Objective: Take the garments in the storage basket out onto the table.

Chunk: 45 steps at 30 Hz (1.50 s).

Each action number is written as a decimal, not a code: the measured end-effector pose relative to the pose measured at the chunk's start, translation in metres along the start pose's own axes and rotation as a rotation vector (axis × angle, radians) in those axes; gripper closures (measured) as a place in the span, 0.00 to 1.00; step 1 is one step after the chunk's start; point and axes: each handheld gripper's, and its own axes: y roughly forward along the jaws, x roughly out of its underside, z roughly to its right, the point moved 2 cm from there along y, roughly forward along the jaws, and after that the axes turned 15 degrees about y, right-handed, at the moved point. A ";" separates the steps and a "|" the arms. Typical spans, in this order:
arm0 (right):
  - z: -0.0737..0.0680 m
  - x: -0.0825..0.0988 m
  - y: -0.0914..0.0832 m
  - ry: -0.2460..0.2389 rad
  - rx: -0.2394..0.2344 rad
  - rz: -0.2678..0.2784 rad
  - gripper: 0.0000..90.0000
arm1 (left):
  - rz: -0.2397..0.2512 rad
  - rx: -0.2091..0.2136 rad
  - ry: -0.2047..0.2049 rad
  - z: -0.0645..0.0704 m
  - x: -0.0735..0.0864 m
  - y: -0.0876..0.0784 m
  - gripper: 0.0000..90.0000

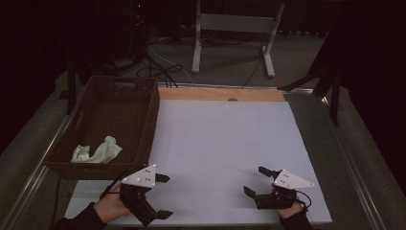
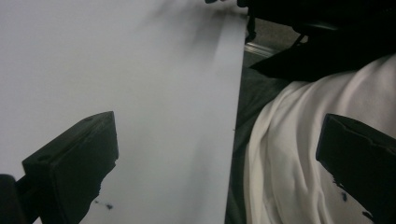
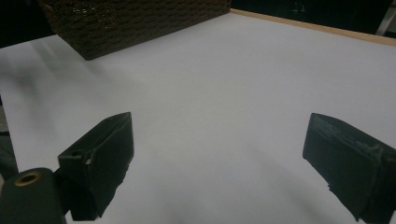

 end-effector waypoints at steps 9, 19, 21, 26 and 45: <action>0.000 0.000 0.000 -0.002 -0.004 0.001 0.10 | 0.007 -0.045 0.006 -0.015 -0.010 -0.026 0.00; -0.001 0.000 0.000 -0.002 -0.008 -0.001 0.10 | 0.015 -0.114 0.006 -0.031 -0.018 -0.059 0.00; -0.001 0.000 0.001 -0.002 -0.010 -0.001 0.10 | 0.014 -0.129 0.002 -0.034 -0.017 -0.064 0.00; -0.001 0.000 0.001 -0.003 -0.011 -0.002 0.10 | 0.020 -0.159 -0.016 -0.042 -0.013 -0.075 0.00; -0.001 0.001 0.002 -0.007 -0.011 -0.006 0.10 | -0.017 -0.243 -0.084 -0.081 0.012 -0.103 0.00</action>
